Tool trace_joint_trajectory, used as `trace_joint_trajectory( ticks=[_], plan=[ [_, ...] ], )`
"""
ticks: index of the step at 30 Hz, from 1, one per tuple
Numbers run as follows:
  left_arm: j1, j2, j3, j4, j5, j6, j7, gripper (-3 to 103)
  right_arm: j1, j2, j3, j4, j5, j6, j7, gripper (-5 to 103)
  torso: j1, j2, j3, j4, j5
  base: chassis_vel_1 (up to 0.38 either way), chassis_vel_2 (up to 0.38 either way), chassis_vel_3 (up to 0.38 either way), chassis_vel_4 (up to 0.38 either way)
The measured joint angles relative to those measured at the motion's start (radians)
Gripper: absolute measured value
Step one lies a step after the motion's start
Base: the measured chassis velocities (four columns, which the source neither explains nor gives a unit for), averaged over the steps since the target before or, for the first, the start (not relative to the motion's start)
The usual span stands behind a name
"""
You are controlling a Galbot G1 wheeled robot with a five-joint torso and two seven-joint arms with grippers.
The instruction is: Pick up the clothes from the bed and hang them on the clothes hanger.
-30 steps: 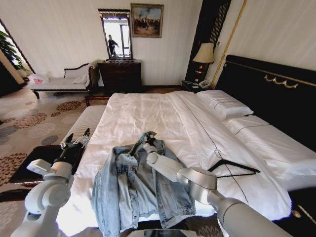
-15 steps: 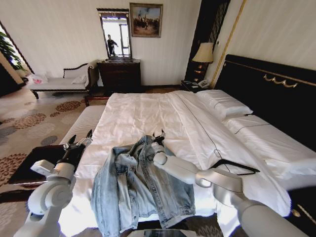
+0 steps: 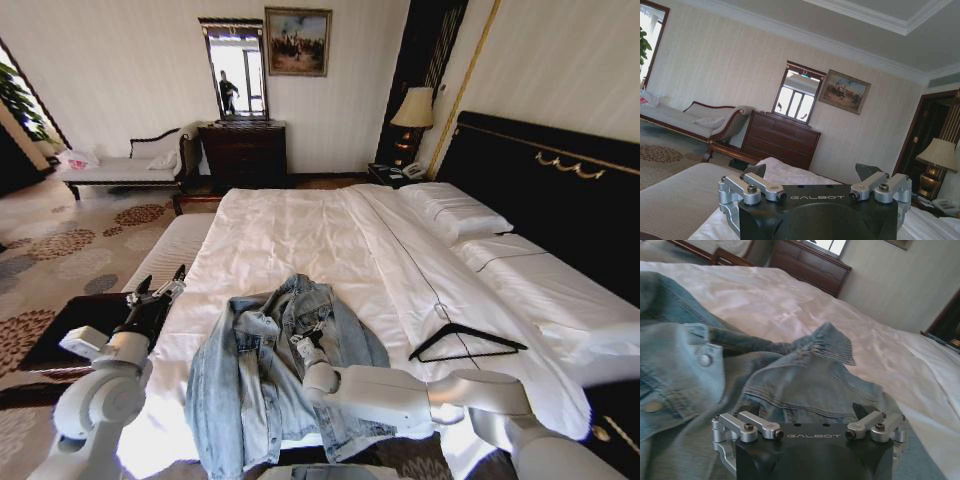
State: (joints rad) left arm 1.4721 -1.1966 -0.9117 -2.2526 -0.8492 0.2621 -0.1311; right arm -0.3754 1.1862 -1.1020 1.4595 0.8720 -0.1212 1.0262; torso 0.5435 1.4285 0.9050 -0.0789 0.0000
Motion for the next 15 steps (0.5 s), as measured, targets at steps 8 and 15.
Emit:
trace_joint_trajectory(
  ticks=[8, 15],
  plan=[
    [-0.003, -0.004, -0.014, -0.002, -0.002, -0.001, -0.001, 100, 0.051, 0.078, -0.092, -0.085, -0.028, 0.045, -0.073, 100, 0.0, 0.0, 0.0, 0.0002, -0.0001, 0.0, 0.0, 0.0, 0.0],
    [-0.007, -0.016, -0.018, -0.006, -0.004, -0.002, -0.001, 100, 0.079, 0.129, -0.156, -0.186, -0.028, 0.034, -0.085, 97, 0.0, 0.0, 0.0, 0.0, -0.0001, 0.0, 0.0, 0.0, 0.0]
  ],
)
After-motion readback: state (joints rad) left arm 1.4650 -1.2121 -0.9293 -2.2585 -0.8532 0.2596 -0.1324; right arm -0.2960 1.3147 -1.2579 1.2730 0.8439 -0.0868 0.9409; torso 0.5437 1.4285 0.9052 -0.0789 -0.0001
